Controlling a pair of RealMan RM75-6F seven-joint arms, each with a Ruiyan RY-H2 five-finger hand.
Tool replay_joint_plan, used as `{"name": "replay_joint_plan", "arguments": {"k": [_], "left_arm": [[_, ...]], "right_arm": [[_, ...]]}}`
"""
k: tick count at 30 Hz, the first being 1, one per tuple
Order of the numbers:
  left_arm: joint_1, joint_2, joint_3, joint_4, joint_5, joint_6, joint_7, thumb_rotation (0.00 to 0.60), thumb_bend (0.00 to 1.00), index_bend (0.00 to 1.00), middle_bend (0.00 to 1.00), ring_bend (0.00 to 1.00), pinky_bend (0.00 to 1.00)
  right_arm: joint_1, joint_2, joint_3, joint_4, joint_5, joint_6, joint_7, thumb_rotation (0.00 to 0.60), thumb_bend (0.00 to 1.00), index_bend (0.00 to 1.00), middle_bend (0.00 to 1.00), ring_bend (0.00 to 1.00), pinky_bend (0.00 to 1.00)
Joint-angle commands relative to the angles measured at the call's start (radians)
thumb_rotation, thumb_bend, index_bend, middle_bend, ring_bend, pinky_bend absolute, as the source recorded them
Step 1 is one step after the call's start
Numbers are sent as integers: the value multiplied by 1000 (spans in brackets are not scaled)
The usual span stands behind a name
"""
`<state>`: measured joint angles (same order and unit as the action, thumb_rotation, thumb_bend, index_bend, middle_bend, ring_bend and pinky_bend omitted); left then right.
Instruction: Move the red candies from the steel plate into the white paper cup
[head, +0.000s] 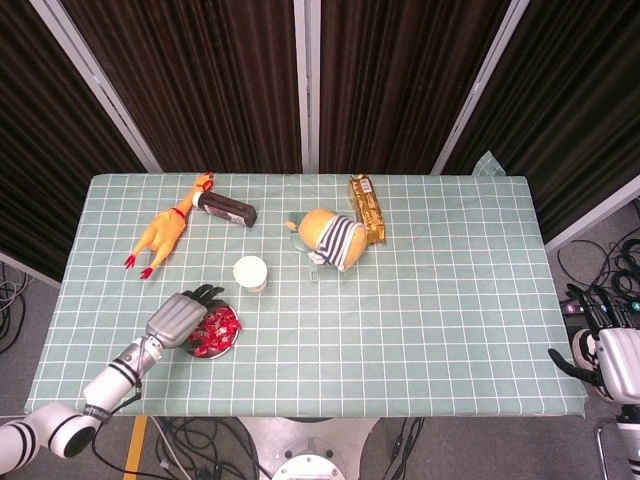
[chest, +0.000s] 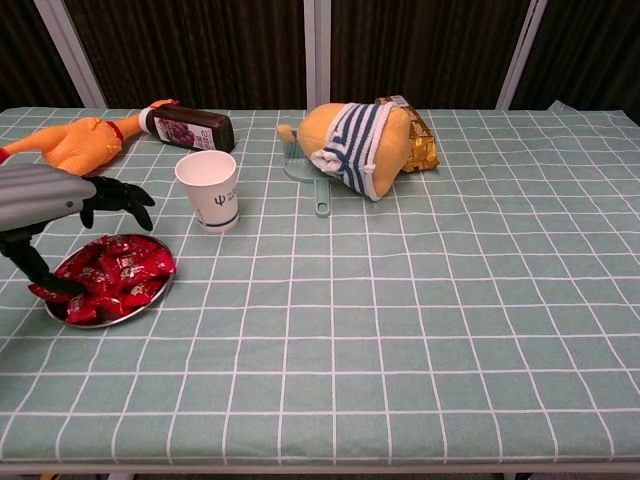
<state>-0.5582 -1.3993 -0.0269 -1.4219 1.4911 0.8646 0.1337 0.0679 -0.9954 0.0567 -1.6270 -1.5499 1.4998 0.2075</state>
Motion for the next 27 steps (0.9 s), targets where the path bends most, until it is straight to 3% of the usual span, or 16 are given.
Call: {"name": "replay_joint_plan", "arguments": {"k": [1,13,21,27], "left_arm": [[-6,-12,5,10,-18,-12,5,600,224,297,197,131,392],[-7,-73,23,92,-20,20,-31,600,261,403,333,261,538],[-4,-119,42,175,25,71,-111,600,336,541,503,473,733],[-2,-138,59,226,57,101,-174,600,396,605,592,571,824]], "right_arm": [[1,-1,-1,1,1,-3,2,600,132,78,190,53,135],[3,-1,-2,7,10,-14,8,600,132,79,191,53,133],[6,1,-2,10,17,-23,11,600,132,78,194,53,136],[7,-1,-2,11,19,-27,14,600,132,79,196,53,140]]}}
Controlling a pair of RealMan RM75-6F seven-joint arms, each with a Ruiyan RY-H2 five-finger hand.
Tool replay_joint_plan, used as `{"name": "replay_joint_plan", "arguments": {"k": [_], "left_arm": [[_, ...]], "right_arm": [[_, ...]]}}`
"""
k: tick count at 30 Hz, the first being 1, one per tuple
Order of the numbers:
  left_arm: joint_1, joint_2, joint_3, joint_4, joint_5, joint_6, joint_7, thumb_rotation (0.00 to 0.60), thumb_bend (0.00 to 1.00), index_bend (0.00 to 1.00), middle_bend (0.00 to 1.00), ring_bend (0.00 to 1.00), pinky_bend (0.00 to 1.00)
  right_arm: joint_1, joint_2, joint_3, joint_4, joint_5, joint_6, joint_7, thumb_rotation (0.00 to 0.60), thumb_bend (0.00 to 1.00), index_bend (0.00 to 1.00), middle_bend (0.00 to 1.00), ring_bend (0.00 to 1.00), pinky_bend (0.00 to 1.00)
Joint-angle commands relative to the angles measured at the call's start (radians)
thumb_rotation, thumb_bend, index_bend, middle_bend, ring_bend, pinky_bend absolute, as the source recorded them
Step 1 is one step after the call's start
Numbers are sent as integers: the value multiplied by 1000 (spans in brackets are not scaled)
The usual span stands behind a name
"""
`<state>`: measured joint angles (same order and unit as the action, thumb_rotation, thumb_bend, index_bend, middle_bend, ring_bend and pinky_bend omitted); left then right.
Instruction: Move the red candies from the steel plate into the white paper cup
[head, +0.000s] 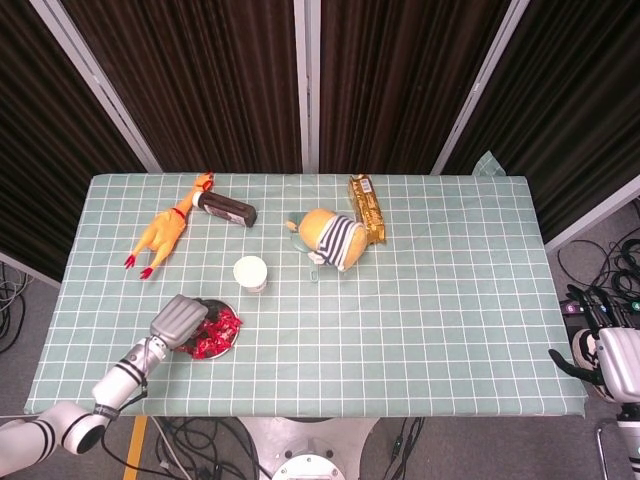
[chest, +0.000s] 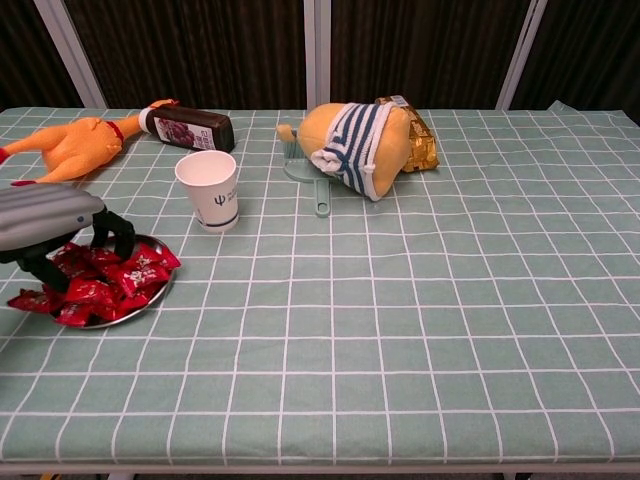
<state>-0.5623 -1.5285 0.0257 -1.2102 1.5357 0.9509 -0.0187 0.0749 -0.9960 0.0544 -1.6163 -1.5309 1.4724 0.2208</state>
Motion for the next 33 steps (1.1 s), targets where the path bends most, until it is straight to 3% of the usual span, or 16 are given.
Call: {"name": "replay_joint_plan", "arguments": {"k": [1,8,16,25,33], "left_arm": [[3,-12,9,22,17,24,-32,600,412,615,608,587,840],[11,-24,24,75,55,79,-115,600,522,671,720,696,942],[10,-2,13,64,73,139,-149,600,579,699,755,724,974],[-42,90,-60,-40,62,162,-152,600,583,699,757,724,978],[-164,119,-164,-92,7,63,-164,600,583,699,757,724,978]], "right_arm": [[0,0,0,0,-1,0,1,600,132,79,196,53,140],[-2,1,0,-2,-1,5,0,600,132,78,197,53,145],[-5,4,0,-9,-7,14,-1,600,132,78,197,53,153],[-10,11,0,-14,-11,26,-2,600,132,79,197,53,153],[-14,18,1,-20,-9,32,-8,600,132,79,197,53,155]]}}
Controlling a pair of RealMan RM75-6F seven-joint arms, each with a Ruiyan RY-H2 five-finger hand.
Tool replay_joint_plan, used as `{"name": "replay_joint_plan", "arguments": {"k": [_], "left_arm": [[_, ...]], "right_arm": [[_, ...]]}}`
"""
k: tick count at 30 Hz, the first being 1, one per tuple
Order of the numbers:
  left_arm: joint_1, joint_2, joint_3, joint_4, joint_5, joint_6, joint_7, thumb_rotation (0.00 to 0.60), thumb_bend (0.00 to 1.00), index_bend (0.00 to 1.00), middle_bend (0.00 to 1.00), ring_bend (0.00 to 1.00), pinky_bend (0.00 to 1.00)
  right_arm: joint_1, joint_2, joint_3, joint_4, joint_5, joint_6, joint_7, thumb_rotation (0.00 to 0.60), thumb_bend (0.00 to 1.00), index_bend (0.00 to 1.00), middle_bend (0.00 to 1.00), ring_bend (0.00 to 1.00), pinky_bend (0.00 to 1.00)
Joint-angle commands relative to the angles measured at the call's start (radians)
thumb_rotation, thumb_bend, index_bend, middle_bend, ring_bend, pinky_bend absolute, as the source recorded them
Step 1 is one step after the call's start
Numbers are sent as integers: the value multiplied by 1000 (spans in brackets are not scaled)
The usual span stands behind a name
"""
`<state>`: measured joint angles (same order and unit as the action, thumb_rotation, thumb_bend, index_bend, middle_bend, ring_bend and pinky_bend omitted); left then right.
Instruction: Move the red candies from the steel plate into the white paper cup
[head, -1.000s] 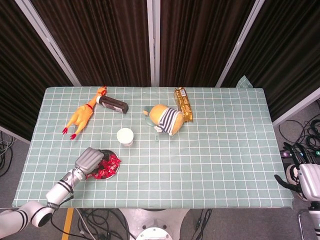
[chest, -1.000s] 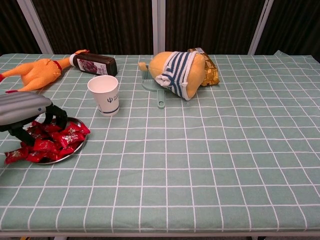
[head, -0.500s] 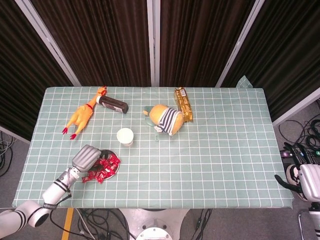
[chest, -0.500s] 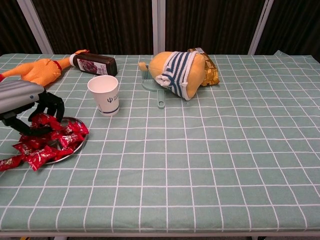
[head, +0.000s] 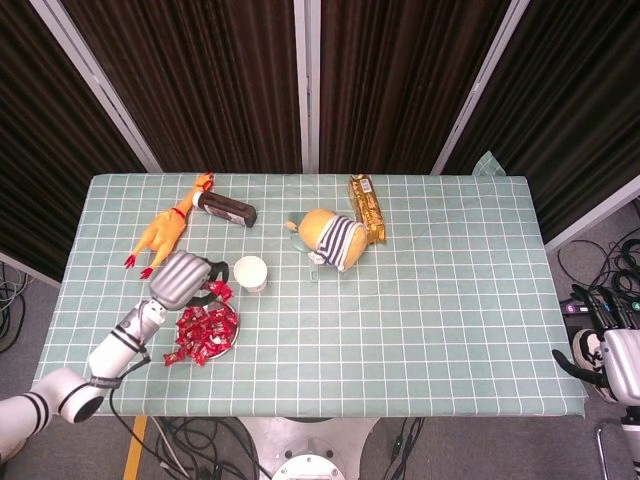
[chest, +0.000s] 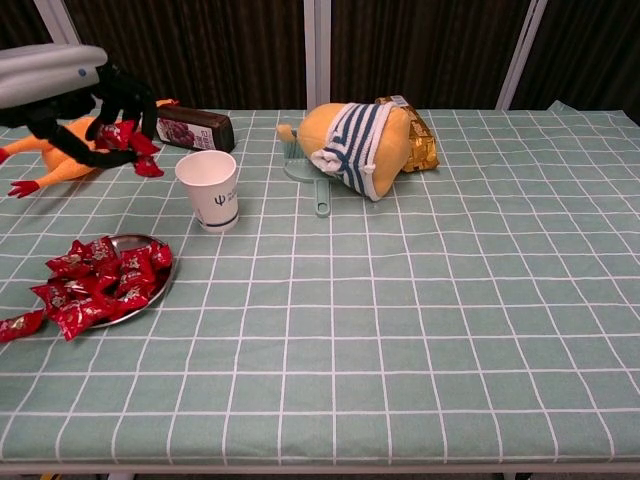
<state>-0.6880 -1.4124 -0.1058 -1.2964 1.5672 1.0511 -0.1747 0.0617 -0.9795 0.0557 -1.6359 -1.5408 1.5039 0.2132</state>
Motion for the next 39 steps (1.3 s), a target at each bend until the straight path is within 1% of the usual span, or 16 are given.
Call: {"name": "replay_joint_plan", "arguments": {"k": [1,3,6,10,14,19,22,26,31,36,39], "left_arm": [[-53,0,-43,-2,-33,-54,-8,600,583,699,757,724,978],[-87,-10,-63,12,-56,-93,-2,600,583,698,757,724,978],[-127,-24,-81,29,-83,-143,21,600,583,699,757,724,978],[-164,-36,-78,48,-110,-203,99,600,583,698,756,724,979],[-185,-42,-58,61,-133,-252,182,600,582,697,754,723,978],[-201,-42,-55,50,-188,-300,244,600,581,691,749,719,978],[-207,-37,-56,35,-231,-325,290,600,579,640,719,685,972],[-212,-38,-59,8,-282,-327,357,600,567,512,596,575,938],[-214,-49,-61,-10,-316,-308,408,600,549,412,516,505,899],[-214,-51,-56,-25,-350,-295,458,600,529,328,416,404,810],[-207,-46,-59,-43,-368,-272,477,600,472,289,365,353,746]], "right_arm": [[-1,2,1,0,2,0,0,600,132,78,197,53,155],[-1,4,2,0,5,0,0,600,132,79,197,53,156],[-2,5,4,0,9,-1,1,600,132,79,197,53,156],[-3,7,5,5,15,-3,7,600,132,79,197,53,156],[-4,6,6,13,21,-4,15,600,132,79,197,53,157],[-1,1,6,23,23,-12,26,600,132,79,197,53,161],[-1,-1,7,29,24,-13,33,600,132,79,197,53,165],[-2,-4,8,34,26,-13,36,600,139,79,197,53,171],[-4,-6,8,37,31,-13,38,600,145,79,197,53,173],[-7,-5,10,40,34,-10,43,600,146,79,197,53,176],[-7,-6,10,42,34,-11,47,600,146,79,197,53,177]]}}
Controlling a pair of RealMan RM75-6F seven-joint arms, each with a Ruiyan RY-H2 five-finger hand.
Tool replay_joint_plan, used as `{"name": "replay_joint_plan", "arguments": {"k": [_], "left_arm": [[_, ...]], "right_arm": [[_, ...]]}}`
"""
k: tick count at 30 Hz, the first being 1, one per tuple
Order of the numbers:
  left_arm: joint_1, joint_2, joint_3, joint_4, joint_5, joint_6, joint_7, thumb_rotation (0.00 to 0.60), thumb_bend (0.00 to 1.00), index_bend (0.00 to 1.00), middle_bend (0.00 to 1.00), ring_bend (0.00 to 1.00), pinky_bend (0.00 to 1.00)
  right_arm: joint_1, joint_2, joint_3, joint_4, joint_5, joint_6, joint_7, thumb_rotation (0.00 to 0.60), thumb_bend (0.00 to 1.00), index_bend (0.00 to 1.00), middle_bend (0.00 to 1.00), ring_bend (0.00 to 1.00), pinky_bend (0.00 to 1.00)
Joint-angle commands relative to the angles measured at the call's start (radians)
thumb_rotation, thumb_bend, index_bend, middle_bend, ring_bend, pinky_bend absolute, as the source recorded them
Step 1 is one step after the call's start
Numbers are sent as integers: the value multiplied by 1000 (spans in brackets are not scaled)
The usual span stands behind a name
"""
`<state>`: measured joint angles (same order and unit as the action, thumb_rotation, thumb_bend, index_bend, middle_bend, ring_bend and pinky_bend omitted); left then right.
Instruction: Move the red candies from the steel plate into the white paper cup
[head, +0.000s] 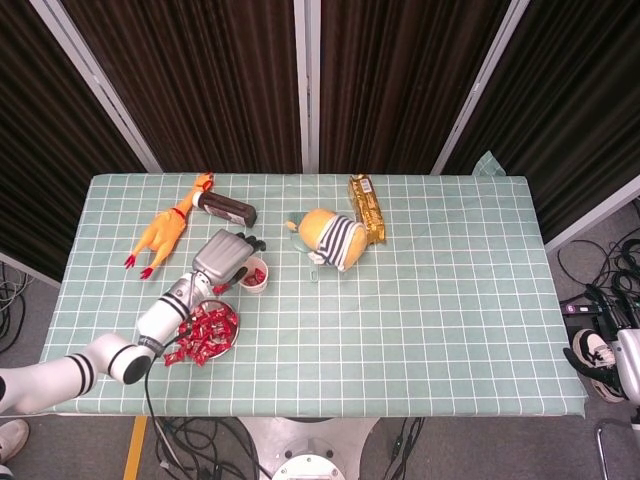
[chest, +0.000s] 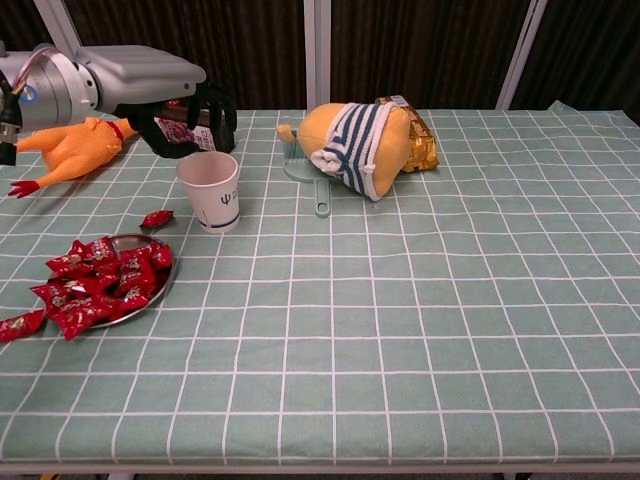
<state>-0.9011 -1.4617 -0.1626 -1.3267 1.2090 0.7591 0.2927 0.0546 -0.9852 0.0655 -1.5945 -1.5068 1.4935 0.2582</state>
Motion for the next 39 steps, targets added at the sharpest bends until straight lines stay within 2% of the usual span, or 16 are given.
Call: {"name": "replay_joint_plan", "arguments": {"k": [1,5,9,14,17,21,26,29,34,39], "left_arm": [[15,6,-6,-22,-11,43,8,600,424,276,351,337,719],[85,47,-7,-97,-3,164,-19,600,276,264,343,327,693],[161,109,21,-169,12,240,-58,600,223,275,358,330,693],[246,129,63,-179,23,303,-124,600,193,406,450,407,696],[262,104,82,-136,13,270,-170,600,194,452,483,431,696],[249,49,81,-46,-17,201,-199,600,195,468,484,432,685],[217,-14,43,22,-100,104,-223,600,197,483,460,338,538],[193,-39,25,49,-150,64,-191,600,199,485,422,294,500],[167,-80,3,79,-207,48,-138,600,199,484,413,291,497],[138,-103,3,95,-244,17,-80,600,199,484,405,291,497]], "right_arm": [[1,-1,0,2,-1,-1,3,600,145,79,197,53,177],[1,2,3,5,-3,1,9,600,146,79,197,53,178],[3,1,3,9,-9,3,14,600,146,78,197,53,185],[7,-5,1,12,-19,1,19,600,145,79,197,53,186],[10,-5,1,10,-27,2,17,600,146,79,197,53,186],[9,-2,-1,4,-34,8,11,600,146,78,197,53,186],[2,6,-1,-7,-30,18,1,600,145,79,197,53,186],[-1,9,-2,-14,-28,20,-5,600,146,79,197,53,186],[-2,12,-3,-21,-31,22,-12,600,145,79,197,53,186],[-2,15,-3,-28,-32,23,-17,600,145,79,197,53,188]]}}
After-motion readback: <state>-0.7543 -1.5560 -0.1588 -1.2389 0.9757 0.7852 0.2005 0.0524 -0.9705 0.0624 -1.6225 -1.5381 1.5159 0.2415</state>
